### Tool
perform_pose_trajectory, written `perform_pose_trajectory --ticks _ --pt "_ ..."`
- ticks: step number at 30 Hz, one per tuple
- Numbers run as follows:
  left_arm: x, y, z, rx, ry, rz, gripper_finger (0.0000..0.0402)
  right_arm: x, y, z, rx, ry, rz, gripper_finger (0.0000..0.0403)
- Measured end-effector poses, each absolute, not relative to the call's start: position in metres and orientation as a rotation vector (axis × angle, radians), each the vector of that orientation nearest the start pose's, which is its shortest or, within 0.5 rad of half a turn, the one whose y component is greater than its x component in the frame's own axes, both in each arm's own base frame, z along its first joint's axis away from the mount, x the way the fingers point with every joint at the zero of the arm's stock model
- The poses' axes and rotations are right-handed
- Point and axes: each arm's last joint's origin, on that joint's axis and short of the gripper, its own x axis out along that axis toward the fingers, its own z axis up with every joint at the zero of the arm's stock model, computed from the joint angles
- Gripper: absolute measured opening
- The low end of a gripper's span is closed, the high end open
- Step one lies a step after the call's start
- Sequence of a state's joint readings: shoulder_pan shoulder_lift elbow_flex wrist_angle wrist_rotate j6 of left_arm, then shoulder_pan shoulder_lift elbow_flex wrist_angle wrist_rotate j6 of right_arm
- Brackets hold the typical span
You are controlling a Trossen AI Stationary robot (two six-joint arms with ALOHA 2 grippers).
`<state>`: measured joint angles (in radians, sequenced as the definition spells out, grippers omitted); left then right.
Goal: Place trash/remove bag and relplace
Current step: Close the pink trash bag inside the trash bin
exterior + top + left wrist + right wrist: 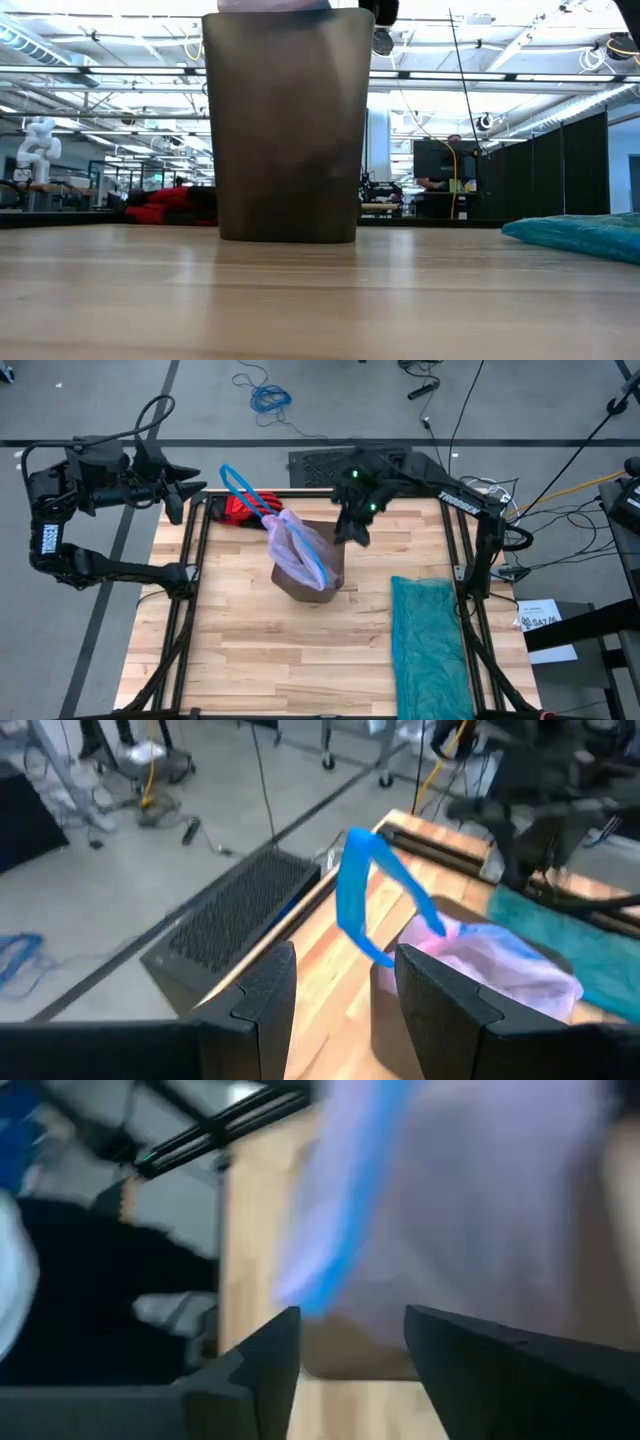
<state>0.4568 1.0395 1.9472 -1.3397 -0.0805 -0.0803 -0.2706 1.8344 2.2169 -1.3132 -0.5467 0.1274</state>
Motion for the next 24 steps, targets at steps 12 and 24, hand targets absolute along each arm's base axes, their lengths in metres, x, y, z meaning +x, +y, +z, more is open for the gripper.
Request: perform_pose_trajectory --ticks 12,24 --pt "0.051 0.024 0.502 -0.228 0.245 0.433 0.0166 0.371 -0.044 0.393 0.554 0.916 0.198 0.0143" --pt "0.044 0.019 0.503 -0.242 0.186 0.378 0.0166 0.393 -0.027 0.348 0.766 0.927 0.282 0.0195"
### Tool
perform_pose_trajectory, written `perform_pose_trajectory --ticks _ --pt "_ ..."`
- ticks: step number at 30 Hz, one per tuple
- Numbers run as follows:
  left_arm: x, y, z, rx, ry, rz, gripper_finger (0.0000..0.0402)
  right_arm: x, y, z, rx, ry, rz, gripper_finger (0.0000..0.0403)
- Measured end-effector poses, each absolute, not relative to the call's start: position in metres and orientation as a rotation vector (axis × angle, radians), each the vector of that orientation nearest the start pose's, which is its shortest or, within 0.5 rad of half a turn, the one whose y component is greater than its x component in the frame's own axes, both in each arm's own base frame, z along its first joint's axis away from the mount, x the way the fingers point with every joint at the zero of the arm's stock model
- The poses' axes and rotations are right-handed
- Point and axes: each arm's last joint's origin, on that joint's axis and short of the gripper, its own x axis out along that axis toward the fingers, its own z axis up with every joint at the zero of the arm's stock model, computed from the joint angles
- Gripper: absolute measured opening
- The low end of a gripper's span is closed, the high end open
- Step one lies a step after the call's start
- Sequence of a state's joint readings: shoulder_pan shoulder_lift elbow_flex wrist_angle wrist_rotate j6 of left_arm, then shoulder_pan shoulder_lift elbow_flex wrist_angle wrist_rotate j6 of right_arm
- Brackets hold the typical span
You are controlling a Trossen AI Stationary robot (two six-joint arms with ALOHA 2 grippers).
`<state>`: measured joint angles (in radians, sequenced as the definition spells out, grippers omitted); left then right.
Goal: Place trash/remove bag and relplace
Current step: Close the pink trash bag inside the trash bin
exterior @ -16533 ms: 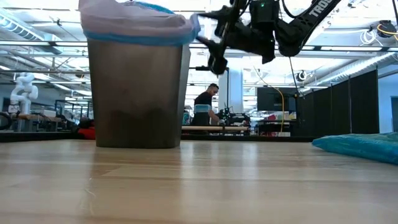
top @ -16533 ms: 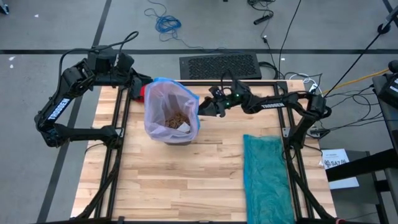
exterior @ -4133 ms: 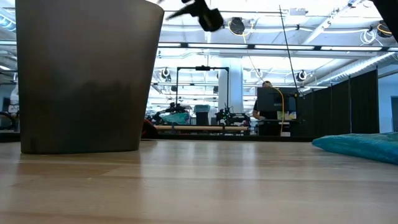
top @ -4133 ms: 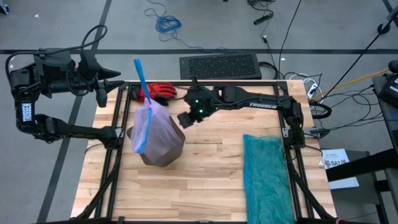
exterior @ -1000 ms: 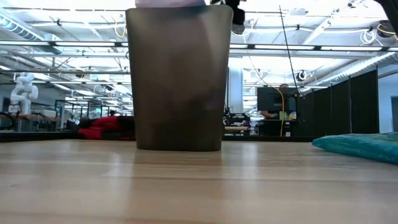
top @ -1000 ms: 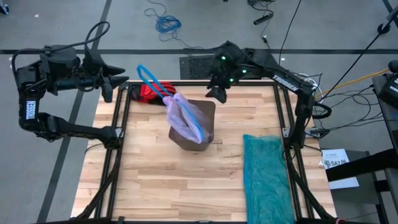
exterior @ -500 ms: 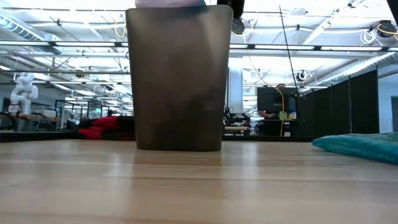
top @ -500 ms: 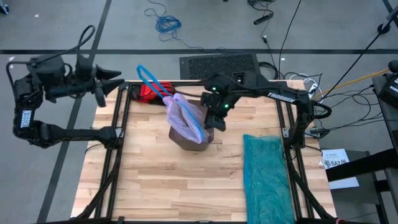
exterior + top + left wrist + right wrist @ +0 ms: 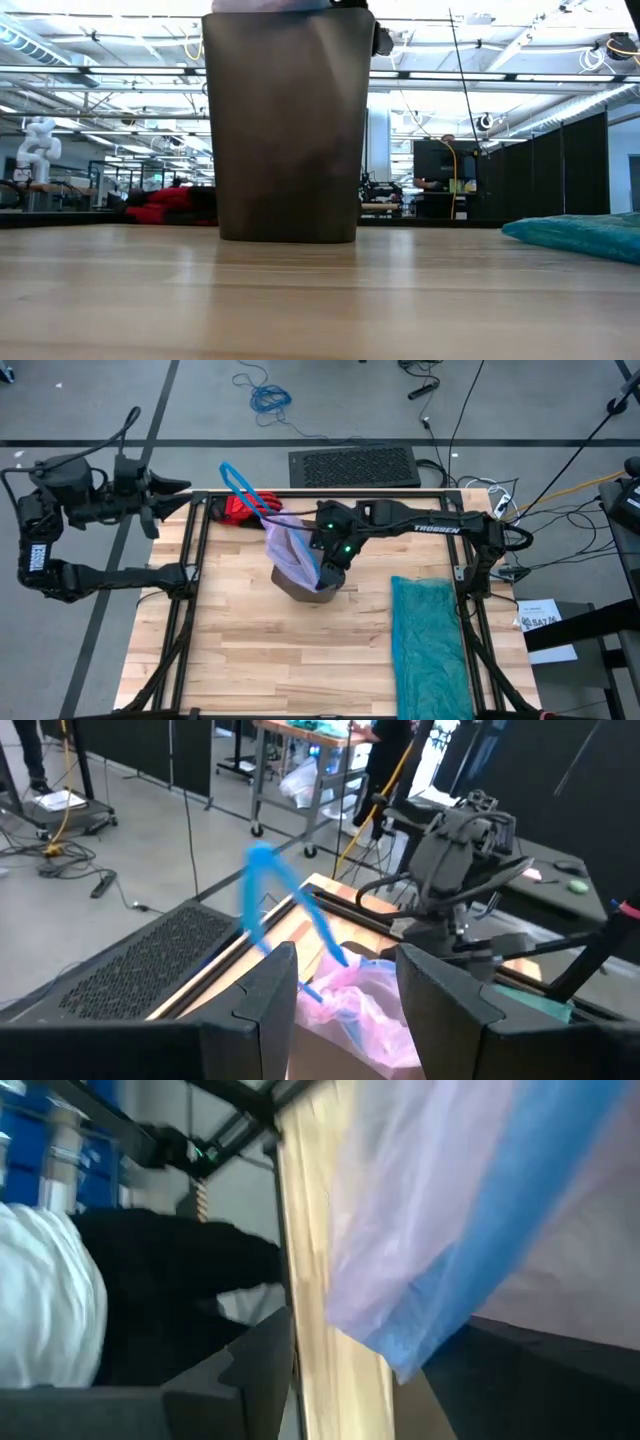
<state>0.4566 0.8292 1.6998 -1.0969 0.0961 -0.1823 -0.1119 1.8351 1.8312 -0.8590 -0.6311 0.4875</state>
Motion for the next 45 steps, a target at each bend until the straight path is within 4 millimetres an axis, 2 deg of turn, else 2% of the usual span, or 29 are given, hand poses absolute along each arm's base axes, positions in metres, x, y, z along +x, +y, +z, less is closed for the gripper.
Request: perform_pose_trajectory --ticks 4,10,12,18,23,32,37,45 --pt "0.046 0.019 0.502 -0.238 0.191 0.378 0.0166 0.401 -0.022 0.355 0.791 0.842 0.301 0.0161" --pt "0.049 0.021 0.504 -0.203 0.189 0.374 0.0166 0.407 -0.017 0.385 0.811 0.658 0.353 0.0027" --pt "0.051 0.022 0.504 -0.167 0.197 0.37 0.0166 0.409 -0.018 0.395 0.812 0.598 0.333 0.001" --pt "0.06 0.026 0.502 -0.062 0.247 0.356 0.0166 0.41 -0.031 0.412 0.959 0.482 0.141 0.0002" --pt "0.074 0.033 0.5 0.059 0.317 0.334 0.0166 0.409 -0.049 0.413 1.147 0.406 -0.059 0.0001" --pt "0.092 0.042 0.492 0.23 0.442 0.284 0.016 0.411 -0.073 0.432 1.235 0.14 -0.084 0.0" --pt "0.097 0.045 0.491 0.253 0.463 0.284 0.0122 0.411 -0.081 0.431 1.236 0.105 -0.142 0.0" --pt "0.107 0.044 0.488 0.263 0.486 0.229 0.0029 0.412 -0.087 0.43 1.226 0.038 -0.229 0.0"
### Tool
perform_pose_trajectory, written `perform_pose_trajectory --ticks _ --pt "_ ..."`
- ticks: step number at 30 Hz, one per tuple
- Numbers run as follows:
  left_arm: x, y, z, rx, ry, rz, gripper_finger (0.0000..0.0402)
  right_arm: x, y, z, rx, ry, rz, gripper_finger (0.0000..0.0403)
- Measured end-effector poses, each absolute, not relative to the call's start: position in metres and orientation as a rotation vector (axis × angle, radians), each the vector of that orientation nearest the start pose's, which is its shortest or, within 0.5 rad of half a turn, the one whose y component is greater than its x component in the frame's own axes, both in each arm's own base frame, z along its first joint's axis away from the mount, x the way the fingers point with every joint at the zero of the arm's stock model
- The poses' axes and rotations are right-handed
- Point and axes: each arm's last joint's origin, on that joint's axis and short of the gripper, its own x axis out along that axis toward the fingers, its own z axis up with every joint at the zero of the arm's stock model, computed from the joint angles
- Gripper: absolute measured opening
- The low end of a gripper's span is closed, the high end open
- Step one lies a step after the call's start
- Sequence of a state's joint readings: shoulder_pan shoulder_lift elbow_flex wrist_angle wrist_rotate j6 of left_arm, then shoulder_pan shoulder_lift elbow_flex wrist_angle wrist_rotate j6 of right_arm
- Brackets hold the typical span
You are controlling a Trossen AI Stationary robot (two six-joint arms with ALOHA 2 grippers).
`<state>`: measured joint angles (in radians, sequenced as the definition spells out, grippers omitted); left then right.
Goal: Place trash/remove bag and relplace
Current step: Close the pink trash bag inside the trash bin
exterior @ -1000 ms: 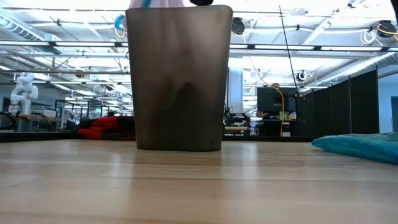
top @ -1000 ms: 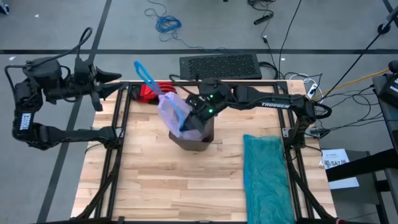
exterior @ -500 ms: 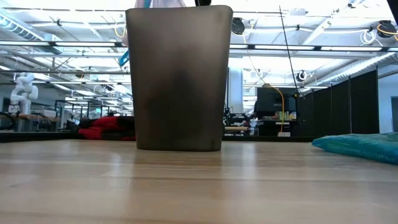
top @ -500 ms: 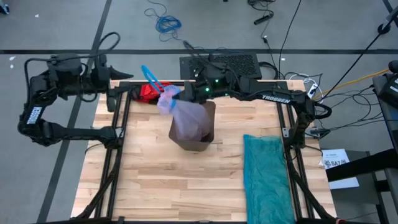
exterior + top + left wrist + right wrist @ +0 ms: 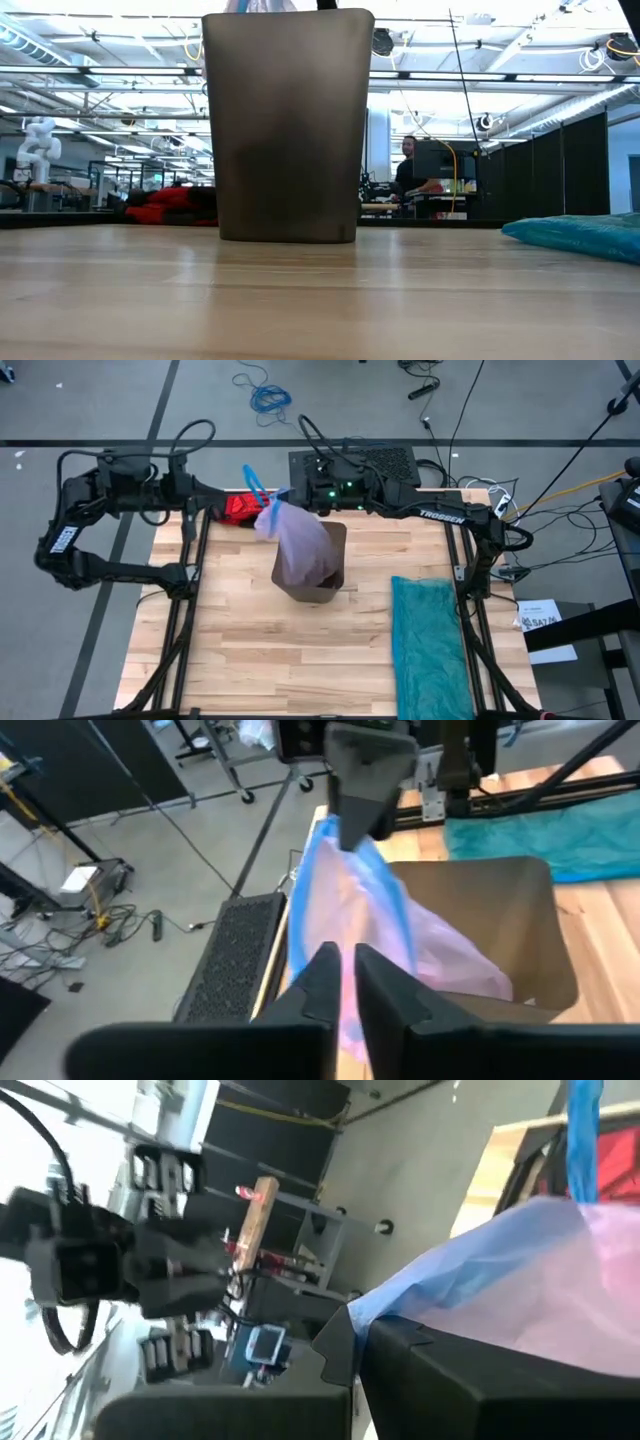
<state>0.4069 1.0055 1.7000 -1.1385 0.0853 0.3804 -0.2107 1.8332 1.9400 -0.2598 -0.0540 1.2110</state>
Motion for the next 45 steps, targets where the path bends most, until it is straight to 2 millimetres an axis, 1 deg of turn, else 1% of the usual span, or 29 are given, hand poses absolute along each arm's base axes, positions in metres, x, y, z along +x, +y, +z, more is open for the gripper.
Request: perform_pose_trajectory --ticks 3,6,8,11,15,18,21,25,27,29,32,34,35,37,39,42,45 --pt "0.116 0.044 0.486 0.231 0.498 0.199 0.0005 0.412 -0.089 0.431 1.224 0.017 -0.227 0.0" --pt "0.129 0.047 0.482 0.177 0.525 0.184 0.0009 0.413 -0.089 0.434 1.222 -0.005 -0.198 0.0" --pt "0.138 0.049 0.478 0.139 0.543 0.162 0.0024 0.413 -0.088 0.437 1.218 -0.017 -0.158 0.0" --pt "0.147 0.051 0.476 0.095 0.553 0.127 0.0053 0.413 -0.087 0.437 1.202 -0.009 -0.146 0.0" --pt "0.16 0.055 0.47 0.077 0.588 0.113 0.0095 0.414 -0.084 0.439 1.193 -0.015 -0.118 0.0" --pt "0.165 0.057 0.468 0.073 0.602 0.112 0.012 0.415 -0.081 0.442 1.184 -0.026 -0.075 0.0" --pt "0.171 0.059 0.466 0.071 0.608 0.111 0.0137 0.415 -0.079 0.444 1.181 -0.032 -0.048 0.0" --pt "0.178 0.062 0.463 0.067 0.626 0.109 0.0142 0.415 -0.077 0.446 1.178 -0.039 -0.014 0.0" --pt "0.181 0.063 0.462 0.073 0.632 0.106 0.0136 0.415 -0.077 0.447 1.177 -0.032 0.0 0.0" --pt "0.182 0.064 0.462 0.094 0.625 0.099 0.0118 0.415 -0.076 0.446 1.177 -0.008 0.031 0.0" --pt "0.183 0.063 0.465 0.116 0.589 0.063 0.0064 0.415 -0.074 0.446 1.151 0.021 0.072 0.0" --pt "0.182 0.061 0.467 0.109 0.557 0.018 0.0021 0.415 -0.073 0.446 1.096 0.041 0.109 0.0" --pt "0.182 0.061 0.468 0.102 0.542 -0.011 0.0012 0.414 -0.072 0.447 1.05 0.049 0.132 0.0" --pt "0.18 0.058 0.47 0.092 0.517 -0.06 0.0009 0.412 -0.07 0.448 0.952 0.067 0.18 0.0005" --pt "0.176 0.056 0.472 0.088 0.498 -0.09 0.0004 0.41 -0.069 0.451 0.891 0.075 0.227 0.0014" --pt "0.172 0.053 0.474 0.084 0.479 -0.122 0.0003 0.408 -0.07 0.452 0.856 0.093 0.278 0.0039" --pt "0.169 0.052 0.476 0.086 0.47 -0.124 0.0002 0.404 -0.076 0.454 0.878 0.109 0.31 0.0074"
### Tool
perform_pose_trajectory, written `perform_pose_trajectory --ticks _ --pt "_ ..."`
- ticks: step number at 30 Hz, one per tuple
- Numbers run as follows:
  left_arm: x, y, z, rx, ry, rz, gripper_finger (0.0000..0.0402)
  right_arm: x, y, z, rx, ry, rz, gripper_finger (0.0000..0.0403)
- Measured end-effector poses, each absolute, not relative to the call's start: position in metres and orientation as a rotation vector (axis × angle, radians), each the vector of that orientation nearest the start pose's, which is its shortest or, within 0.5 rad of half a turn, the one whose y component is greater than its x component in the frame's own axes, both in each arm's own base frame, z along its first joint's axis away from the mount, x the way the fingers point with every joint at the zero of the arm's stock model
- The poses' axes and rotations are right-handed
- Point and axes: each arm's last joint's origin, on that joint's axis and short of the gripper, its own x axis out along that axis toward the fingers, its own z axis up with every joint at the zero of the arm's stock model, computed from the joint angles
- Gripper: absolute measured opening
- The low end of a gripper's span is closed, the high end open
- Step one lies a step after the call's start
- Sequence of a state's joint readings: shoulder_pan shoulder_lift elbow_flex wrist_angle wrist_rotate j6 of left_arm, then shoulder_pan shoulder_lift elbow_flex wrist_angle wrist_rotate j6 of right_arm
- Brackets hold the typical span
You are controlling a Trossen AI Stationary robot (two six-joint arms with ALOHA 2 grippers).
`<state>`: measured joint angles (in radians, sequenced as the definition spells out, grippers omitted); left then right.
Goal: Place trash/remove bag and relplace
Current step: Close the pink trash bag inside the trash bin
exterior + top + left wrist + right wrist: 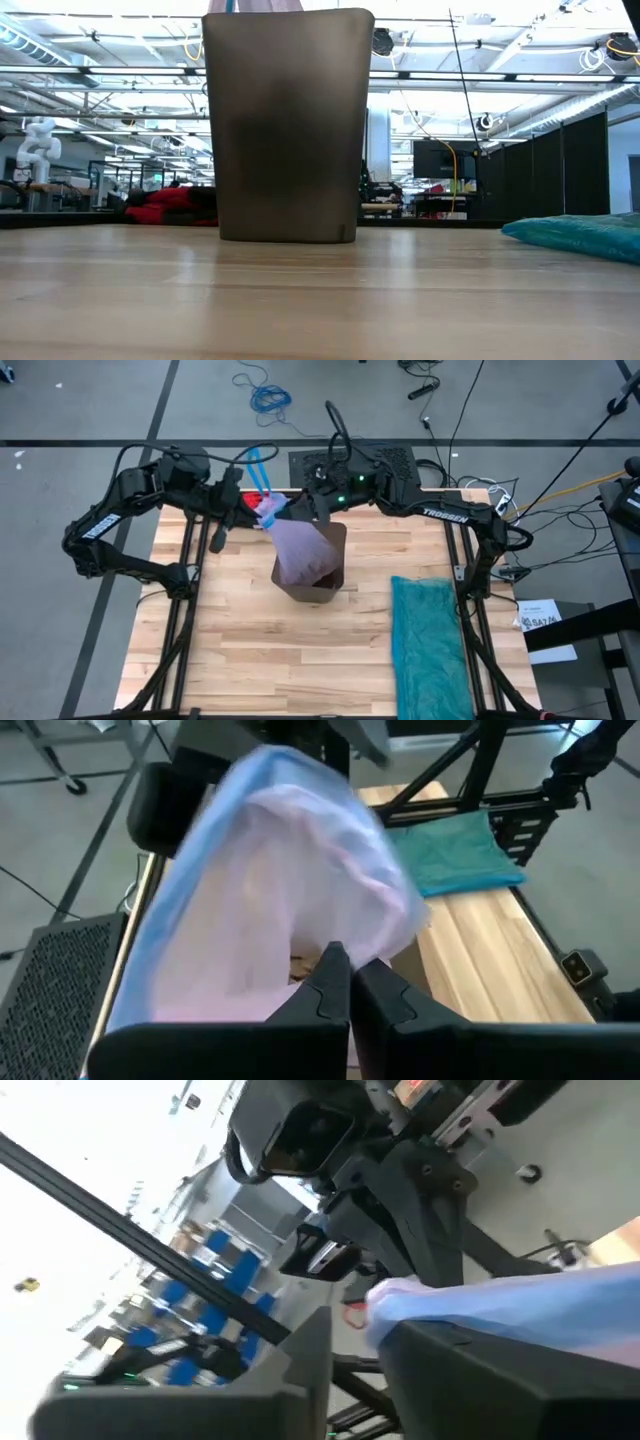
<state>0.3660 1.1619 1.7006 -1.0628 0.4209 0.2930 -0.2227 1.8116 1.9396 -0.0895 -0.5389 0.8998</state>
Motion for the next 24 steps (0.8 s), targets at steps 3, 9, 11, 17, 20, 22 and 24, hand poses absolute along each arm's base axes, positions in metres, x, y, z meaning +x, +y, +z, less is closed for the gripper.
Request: perform_pose_trajectory --ticks 3,9,11,17,20,22,24 --pt "0.166 0.051 0.48 0.064 0.455 -0.126 0.0002 0.398 -0.086 0.459 1.013 0.131 0.342 0.0111" --pt "0.163 0.047 0.489 0.04 0.406 -0.183 0.0001 0.389 -0.109 0.459 1.295 0.249 0.402 0.0159" --pt "0.161 0.047 0.492 0.045 0.394 -0.182 0.0001 0.385 -0.114 0.459 1.258 0.292 0.465 0.0168" --pt "0.157 0.045 0.499 0.017 0.371 -0.187 0.0001 0.369 -0.108 0.473 0.931 0.252 0.608 0.0173" --pt "0.156 0.044 0.5 -0.022 0.368 -0.182 0.0001 0.352 -0.093 0.495 0.64 0.093 0.601 0.0172" --pt "0.156 0.045 0.501 -0.059 0.369 -0.174 0.0001 0.341 -0.079 0.509 0.433 -0.029 0.529 0.0171" --pt "0.157 0.045 0.502 -0.097 0.358 -0.165 0.0001 0.333 -0.064 0.519 0.231 -0.126 0.394 0.0171"
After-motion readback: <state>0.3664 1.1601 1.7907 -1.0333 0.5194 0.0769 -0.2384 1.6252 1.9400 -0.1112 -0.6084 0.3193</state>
